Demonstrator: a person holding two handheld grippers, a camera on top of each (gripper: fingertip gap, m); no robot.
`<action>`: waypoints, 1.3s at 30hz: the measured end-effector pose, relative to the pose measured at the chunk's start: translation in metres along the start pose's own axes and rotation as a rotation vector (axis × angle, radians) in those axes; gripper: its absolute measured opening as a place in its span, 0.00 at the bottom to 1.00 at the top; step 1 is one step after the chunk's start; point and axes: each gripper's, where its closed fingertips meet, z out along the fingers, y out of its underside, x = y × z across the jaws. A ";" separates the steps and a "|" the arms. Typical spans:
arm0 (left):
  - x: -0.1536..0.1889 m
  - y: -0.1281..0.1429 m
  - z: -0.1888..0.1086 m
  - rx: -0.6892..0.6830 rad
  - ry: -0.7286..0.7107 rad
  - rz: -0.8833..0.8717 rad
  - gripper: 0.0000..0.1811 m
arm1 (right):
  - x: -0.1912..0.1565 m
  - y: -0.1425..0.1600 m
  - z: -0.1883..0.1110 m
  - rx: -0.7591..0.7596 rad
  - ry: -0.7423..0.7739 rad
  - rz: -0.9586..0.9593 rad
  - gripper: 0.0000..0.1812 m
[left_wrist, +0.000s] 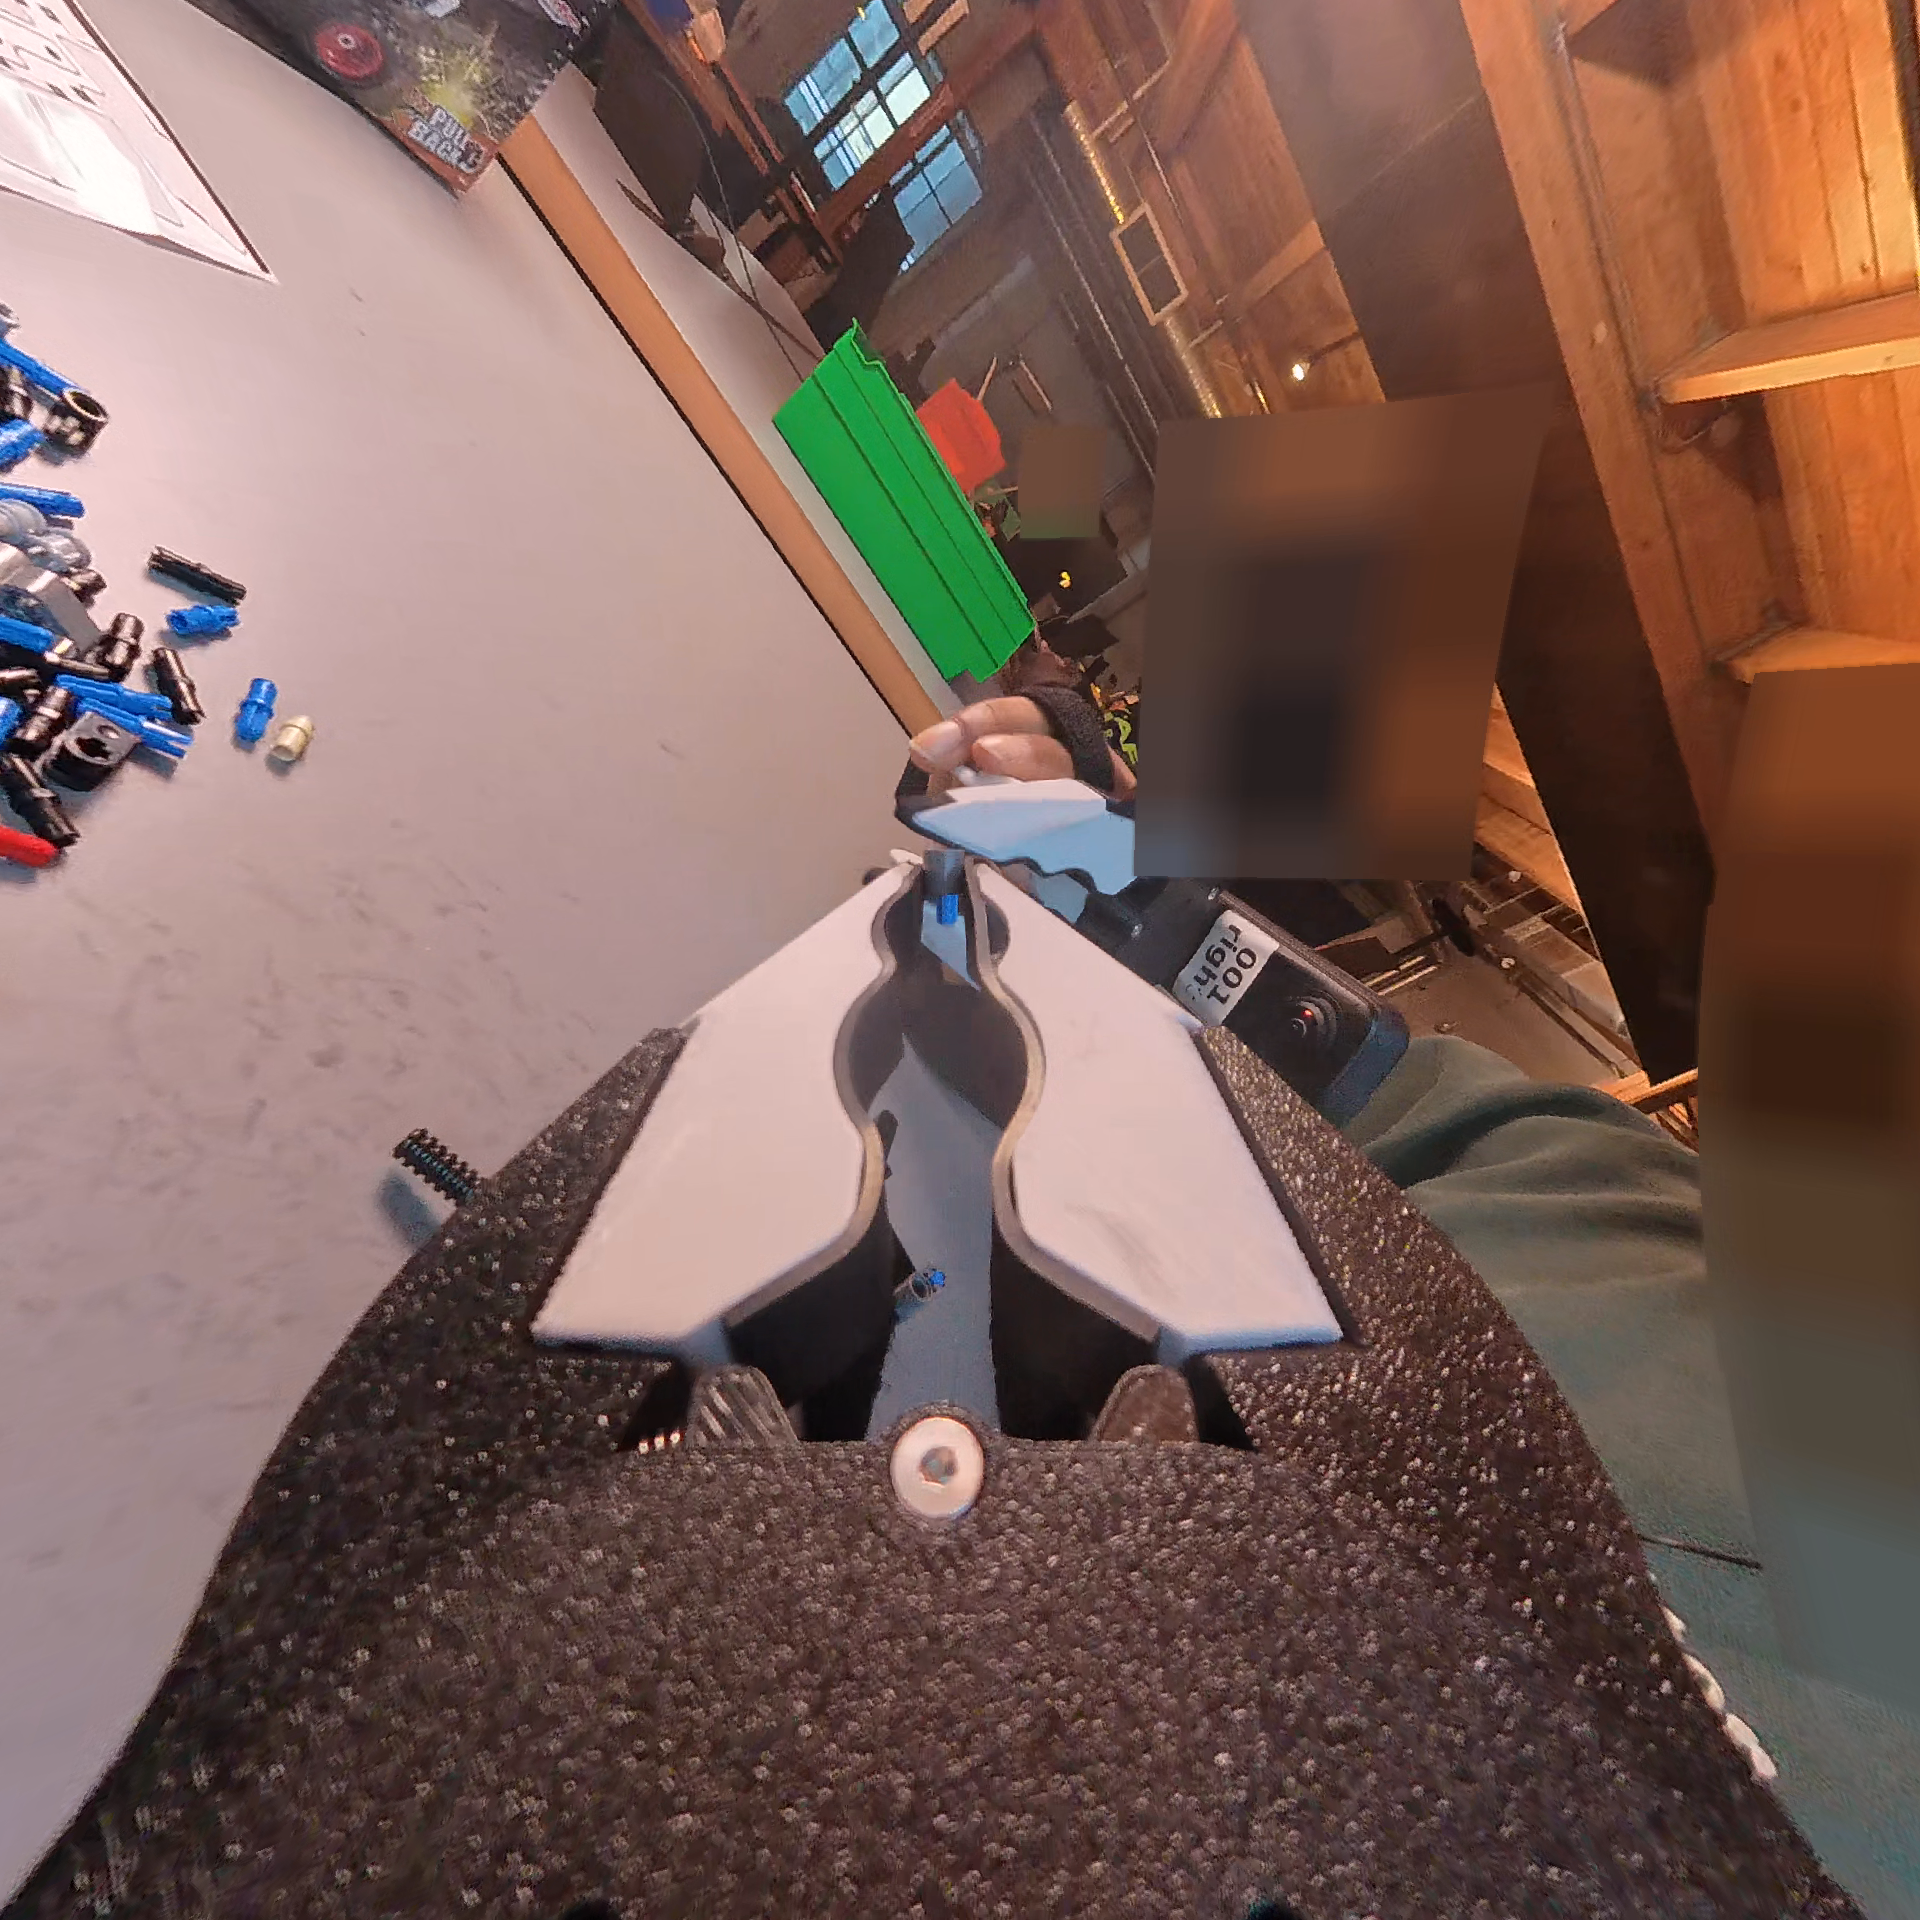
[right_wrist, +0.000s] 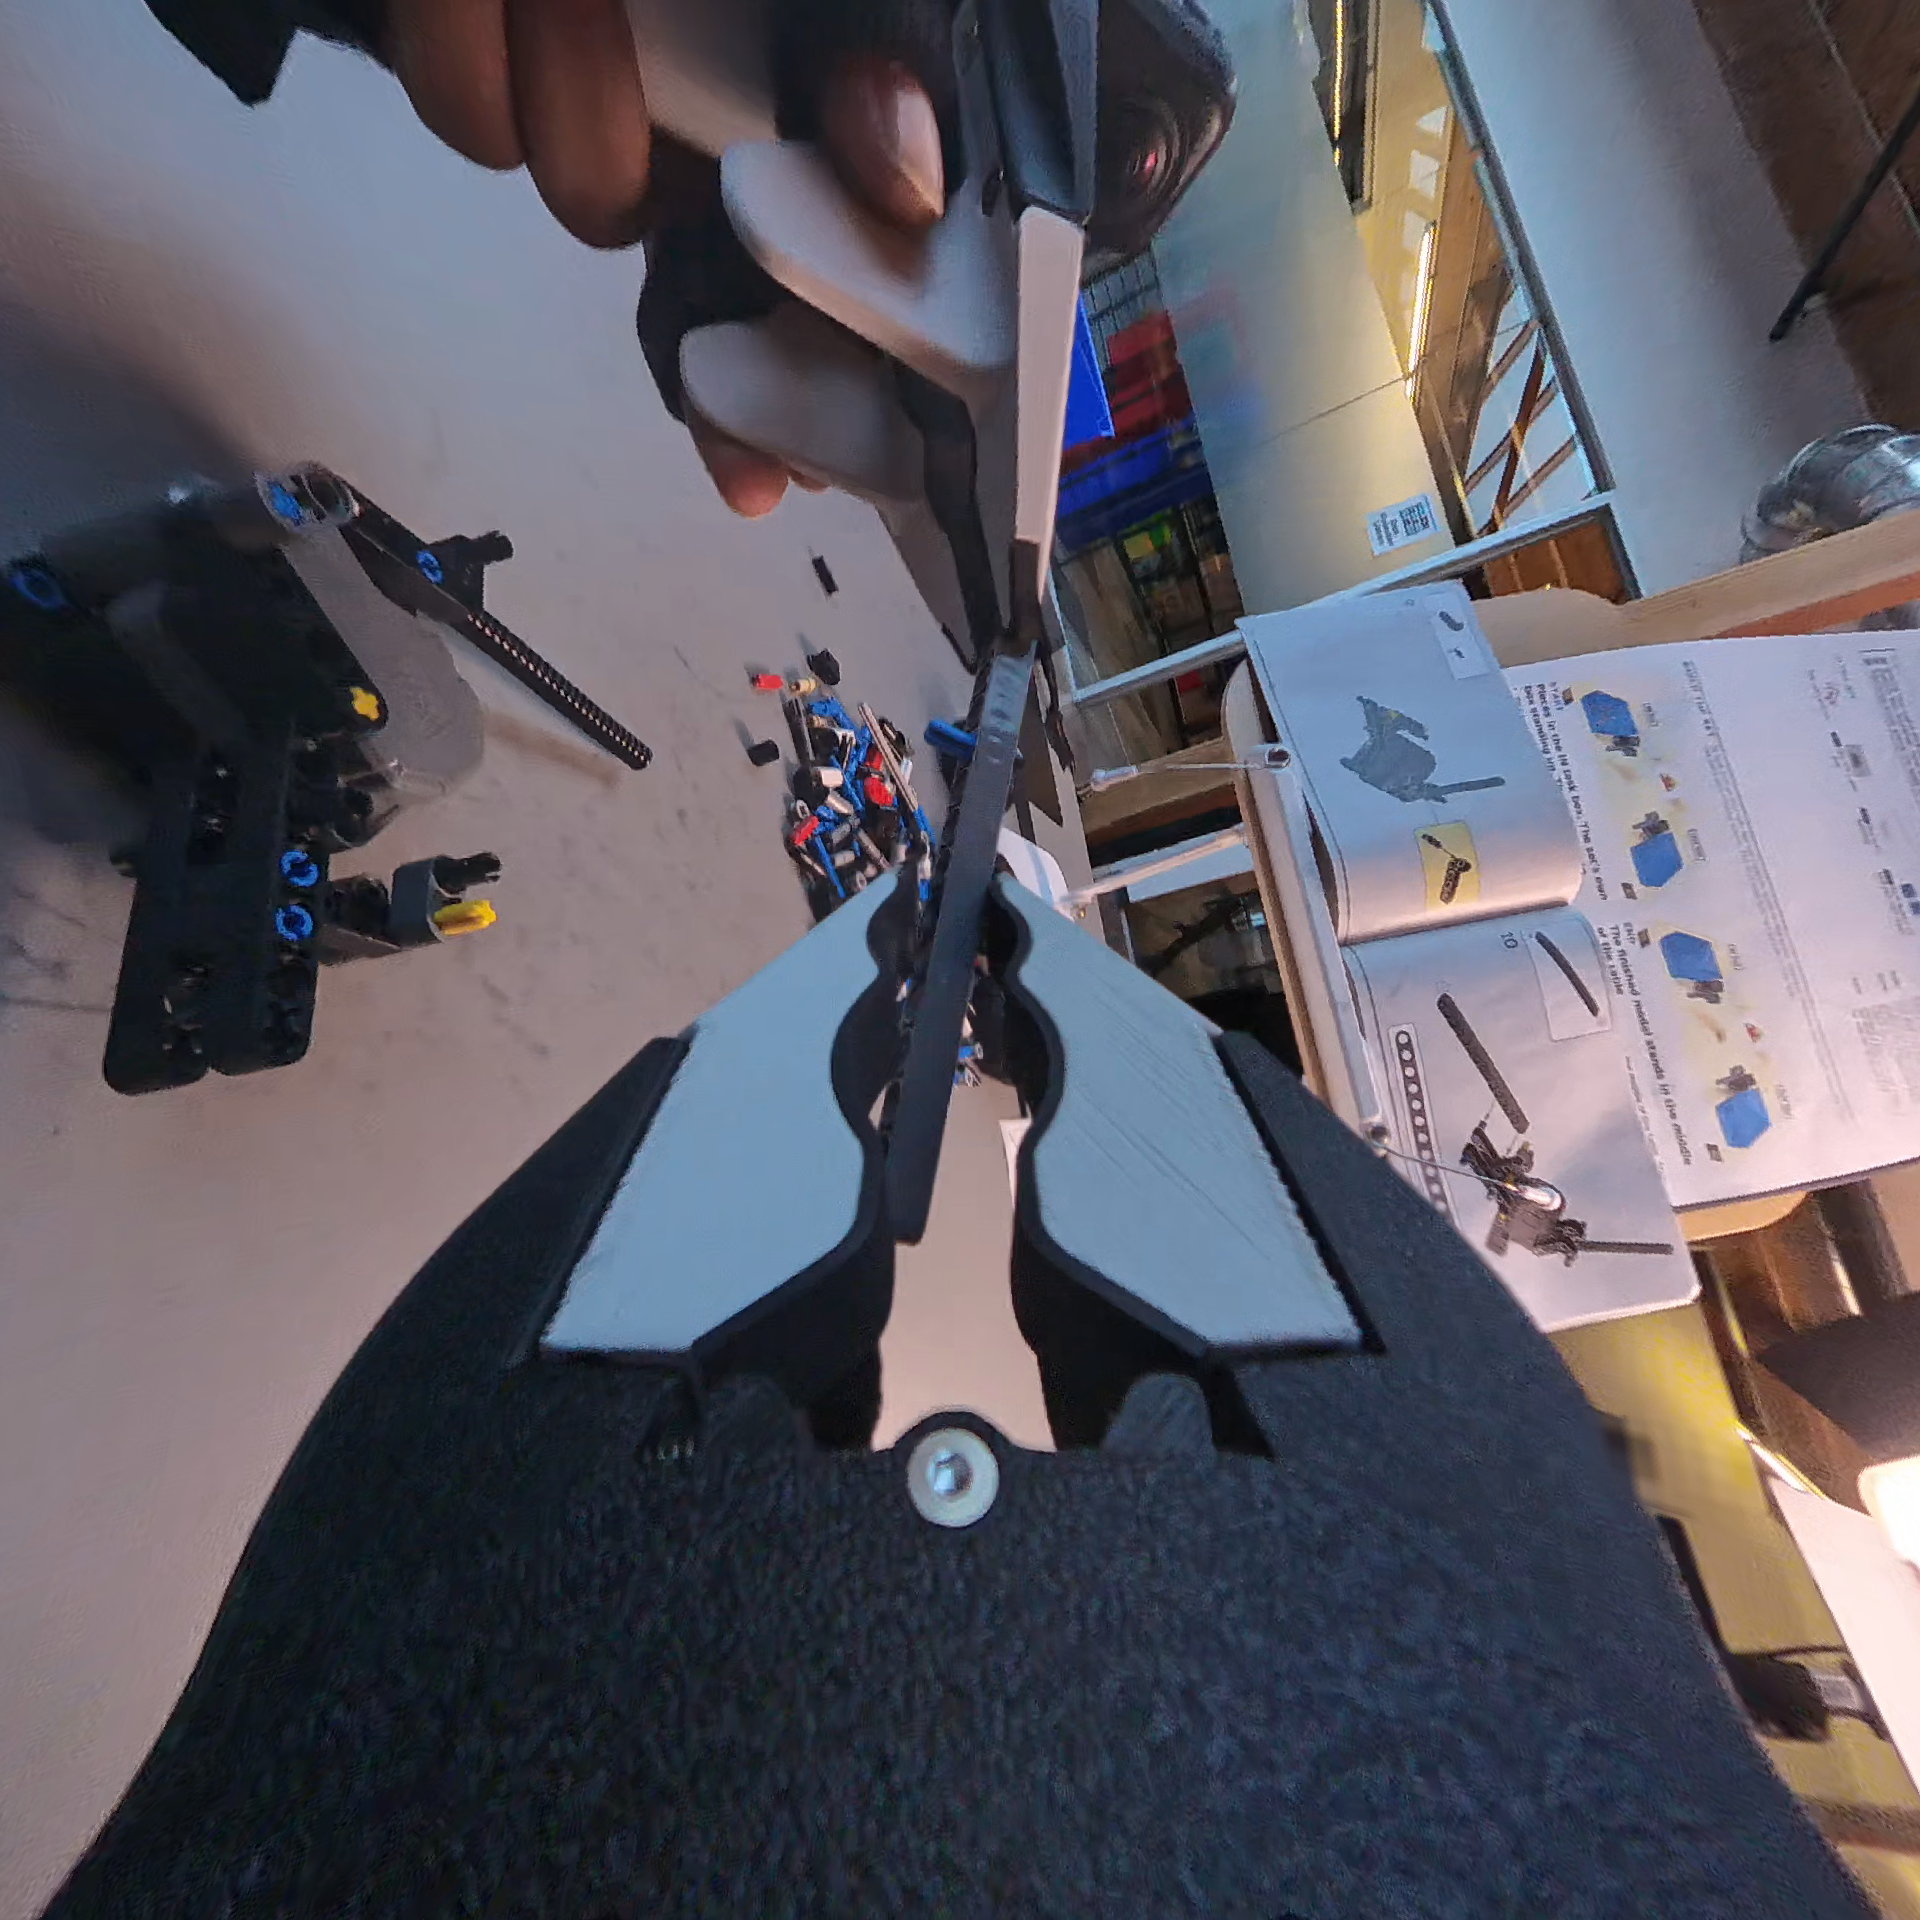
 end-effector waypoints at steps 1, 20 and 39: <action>0.000 -0.001 -0.001 0.006 -0.006 0.009 0.04 | 0.002 -0.004 -0.001 0.031 -0.012 0.053 0.05; 0.104 0.053 -0.004 -0.113 0.238 1.157 0.10 | -0.004 -0.106 -0.074 0.766 -1.212 1.402 0.04; 0.063 0.024 0.001 -0.140 0.002 0.957 0.04 | 0.032 -0.080 -0.051 0.532 -0.453 0.747 0.15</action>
